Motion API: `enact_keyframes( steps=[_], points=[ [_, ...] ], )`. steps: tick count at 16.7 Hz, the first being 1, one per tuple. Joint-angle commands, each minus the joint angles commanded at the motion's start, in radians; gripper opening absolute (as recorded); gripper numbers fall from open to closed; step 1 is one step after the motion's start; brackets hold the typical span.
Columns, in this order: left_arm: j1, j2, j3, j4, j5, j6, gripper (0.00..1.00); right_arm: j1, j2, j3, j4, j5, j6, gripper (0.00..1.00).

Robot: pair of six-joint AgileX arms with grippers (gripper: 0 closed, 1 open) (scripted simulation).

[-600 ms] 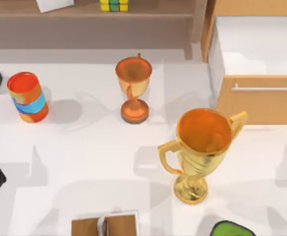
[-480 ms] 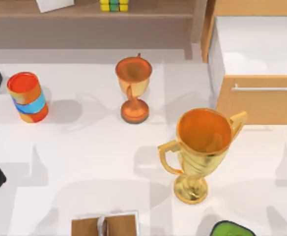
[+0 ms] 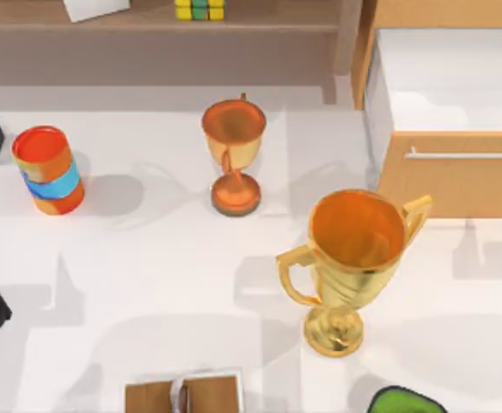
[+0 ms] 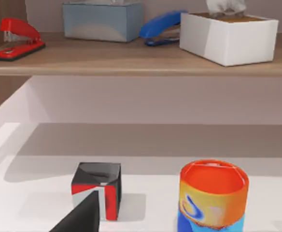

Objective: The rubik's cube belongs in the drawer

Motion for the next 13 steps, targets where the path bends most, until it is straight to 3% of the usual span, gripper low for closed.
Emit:
enact_keyframes(
  steps=[13],
  points=[
    [0.000,0.000,0.000,0.000,0.000,0.000,1.00,0.514,1.438,1.074,0.367,0.498,-0.004,1.00]
  ],
)
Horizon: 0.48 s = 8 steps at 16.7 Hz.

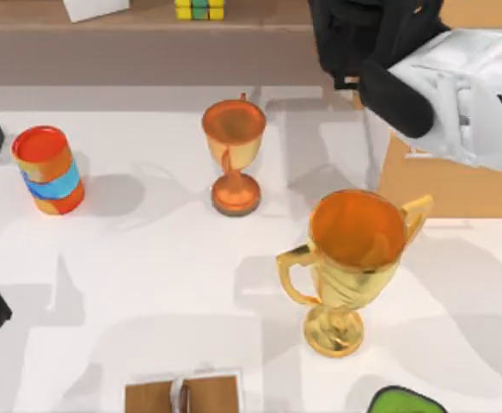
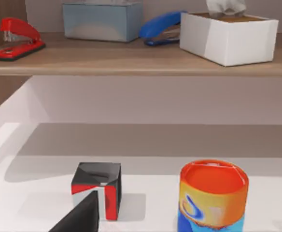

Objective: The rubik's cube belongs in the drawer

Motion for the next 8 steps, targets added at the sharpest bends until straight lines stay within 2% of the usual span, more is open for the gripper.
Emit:
enact_keyframes(
  steps=[4,8],
  points=[
    [0.000,0.000,0.000,0.000,0.000,0.000,1.00,0.080,0.387,0.255,0.106,0.100,0.017,1.00],
    [0.000,0.000,0.000,0.000,0.000,0.000,1.00,0.108,0.628,0.404,0.180,0.159,0.034,1.00]
  ],
)
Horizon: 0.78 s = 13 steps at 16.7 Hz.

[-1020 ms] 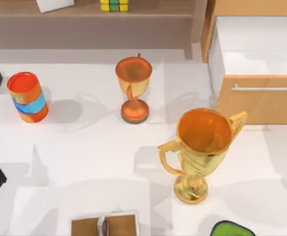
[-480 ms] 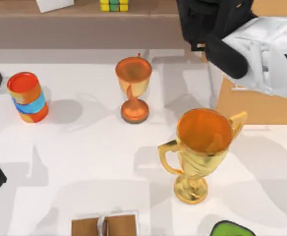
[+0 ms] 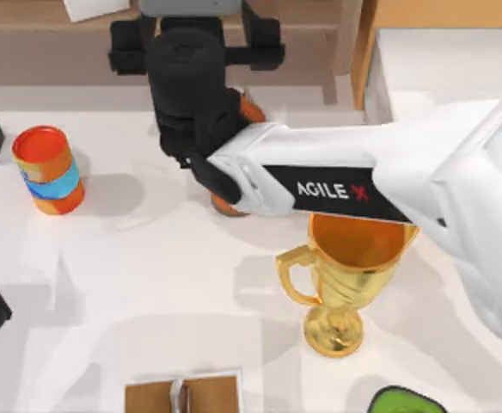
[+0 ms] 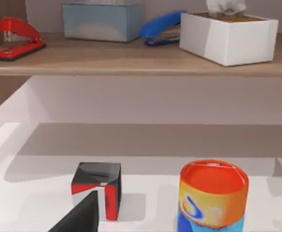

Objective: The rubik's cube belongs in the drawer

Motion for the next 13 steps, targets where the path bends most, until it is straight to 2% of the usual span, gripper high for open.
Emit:
enact_keyframes(
  steps=[3,13],
  points=[
    [0.000,0.000,0.000,0.000,0.000,0.000,1.00,-0.003,0.070,0.034,0.023,0.016,0.006,1.00],
    [0.000,0.000,0.000,0.000,0.000,0.000,1.00,-0.001,0.068,0.069,-0.008,0.018,0.004,1.00]
  ],
)
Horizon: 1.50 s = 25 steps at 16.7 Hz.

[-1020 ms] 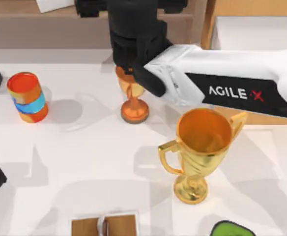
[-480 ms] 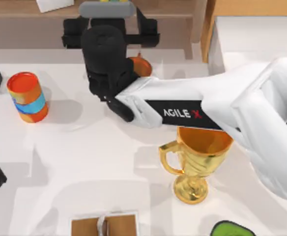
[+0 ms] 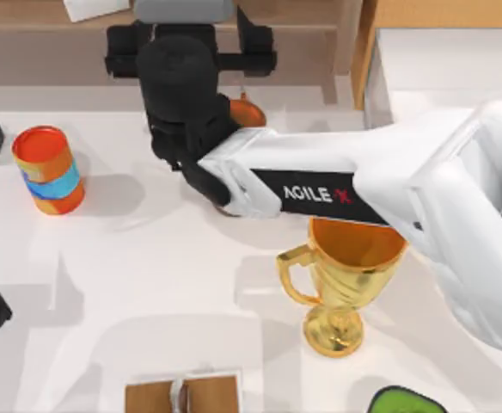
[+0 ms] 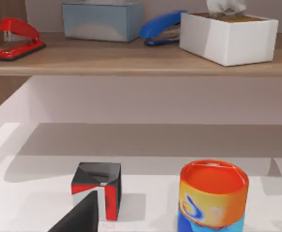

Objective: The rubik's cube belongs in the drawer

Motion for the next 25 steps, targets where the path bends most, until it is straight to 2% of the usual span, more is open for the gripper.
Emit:
enact_keyframes(
  steps=[7,13,25],
  points=[
    [0.000,0.000,0.000,0.000,0.000,0.000,1.00,-0.071,0.166,0.304,-0.127,-0.064,-0.004,1.00],
    [0.000,0.000,0.000,0.000,0.000,0.000,1.00,-0.081,0.196,0.339,-0.145,-0.079,-0.002,1.00],
    [0.000,0.000,0.000,0.000,0.000,0.000,1.00,-0.081,0.196,0.339,-0.145,-0.079,-0.002,0.10]
  ],
)
